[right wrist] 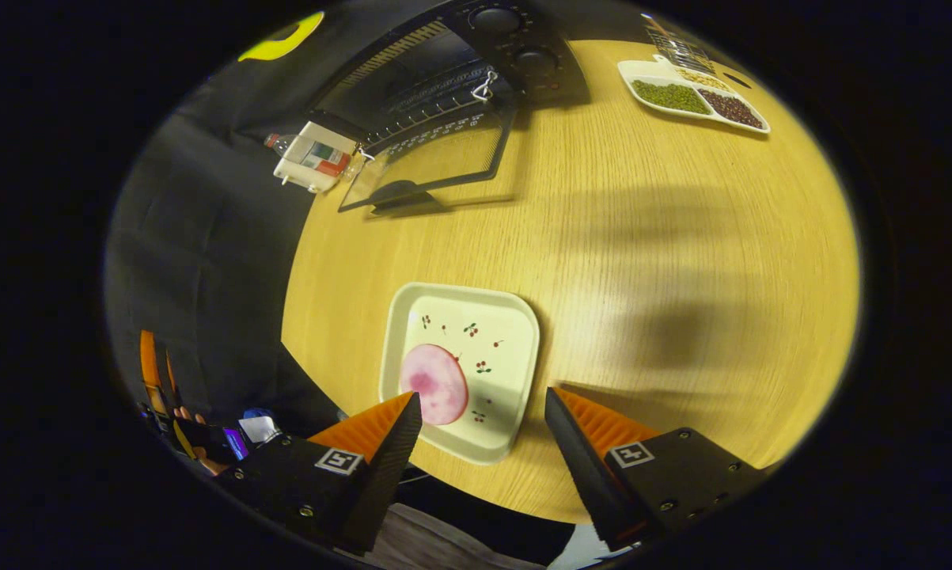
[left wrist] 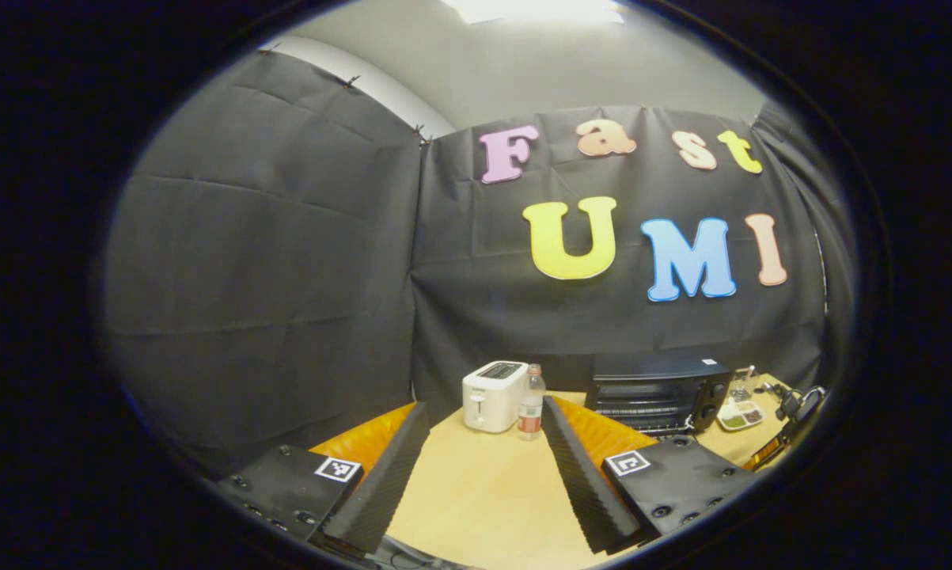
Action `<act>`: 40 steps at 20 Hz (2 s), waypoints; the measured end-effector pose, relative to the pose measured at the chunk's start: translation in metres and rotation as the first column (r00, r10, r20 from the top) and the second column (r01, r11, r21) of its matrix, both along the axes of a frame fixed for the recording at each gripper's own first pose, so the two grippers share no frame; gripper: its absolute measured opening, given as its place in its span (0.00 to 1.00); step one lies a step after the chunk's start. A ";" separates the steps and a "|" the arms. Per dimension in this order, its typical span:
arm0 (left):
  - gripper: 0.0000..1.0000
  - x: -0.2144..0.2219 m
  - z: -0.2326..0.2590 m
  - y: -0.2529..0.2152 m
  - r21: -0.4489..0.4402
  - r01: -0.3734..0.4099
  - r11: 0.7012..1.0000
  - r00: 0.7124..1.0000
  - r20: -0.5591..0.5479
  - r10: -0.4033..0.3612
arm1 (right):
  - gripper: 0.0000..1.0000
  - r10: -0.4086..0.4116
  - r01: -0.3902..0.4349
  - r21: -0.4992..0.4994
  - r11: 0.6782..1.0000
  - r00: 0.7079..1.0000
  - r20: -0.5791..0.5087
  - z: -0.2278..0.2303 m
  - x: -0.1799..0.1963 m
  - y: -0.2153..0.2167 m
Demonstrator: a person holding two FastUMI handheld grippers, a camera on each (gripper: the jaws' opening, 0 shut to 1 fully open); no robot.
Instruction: Open the electric oven with the left hand, put the food in, and close the electric oven.
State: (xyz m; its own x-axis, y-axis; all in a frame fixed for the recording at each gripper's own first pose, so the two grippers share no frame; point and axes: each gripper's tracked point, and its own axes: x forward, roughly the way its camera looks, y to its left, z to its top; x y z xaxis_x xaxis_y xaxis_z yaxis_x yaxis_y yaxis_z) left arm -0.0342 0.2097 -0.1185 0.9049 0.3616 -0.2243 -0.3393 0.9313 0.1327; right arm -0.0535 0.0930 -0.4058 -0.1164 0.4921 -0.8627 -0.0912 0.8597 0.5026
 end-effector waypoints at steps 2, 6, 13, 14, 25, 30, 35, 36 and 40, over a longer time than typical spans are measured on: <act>1.00 -0.002 -0.005 0.005 -0.001 -0.012 1.000 1.000 -0.012 0.012 | 0.83 0.013 -0.013 -0.003 1.000 0.999 -0.031 -0.005 -0.006 0.001; 1.00 -0.003 -0.002 0.012 0.007 -0.023 1.000 1.000 -0.009 0.023 | 0.55 0.000 -0.001 -0.047 0.999 0.999 -0.033 -0.017 0.001 -0.003; 1.00 0.001 0.000 0.015 -0.012 -0.033 0.999 0.999 0.010 0.033 | 0.05 -0.032 0.029 -0.084 0.996 0.999 -0.030 -0.025 0.002 -0.007; 1.00 0.003 -0.002 0.018 -0.021 -0.038 0.999 0.999 0.016 0.038 | 0.05 -0.032 0.031 -0.077 0.997 0.999 -0.016 -0.027 0.002 -0.004; 1.00 0.008 -0.008 0.016 -0.059 -0.034 0.998 0.999 0.031 0.036 | 0.01 -0.128 0.127 -0.053 0.990 0.992 0.001 -0.010 0.002 0.009; 0.97 0.013 -0.015 0.011 -0.095 -0.026 0.995 0.999 0.034 0.029 | 0.01 -0.192 0.192 0.018 0.981 0.981 -0.003 0.009 0.010 0.027; 0.97 0.023 -0.023 0.010 -0.104 -0.018 0.994 0.999 0.031 0.021 | 0.01 -0.298 0.297 0.092 0.950 0.955 -0.007 0.030 0.032 0.054; 0.96 0.027 -0.023 0.010 -0.103 -0.015 0.995 0.999 0.031 0.018 | 0.01 -0.338 0.336 0.095 0.937 0.941 0.005 0.034 0.041 0.058; 0.97 0.041 -0.027 0.008 -0.101 0.006 0.995 1.000 0.025 -0.004 | 0.01 -0.476 0.468 0.121 0.875 0.878 0.049 0.046 0.080 0.074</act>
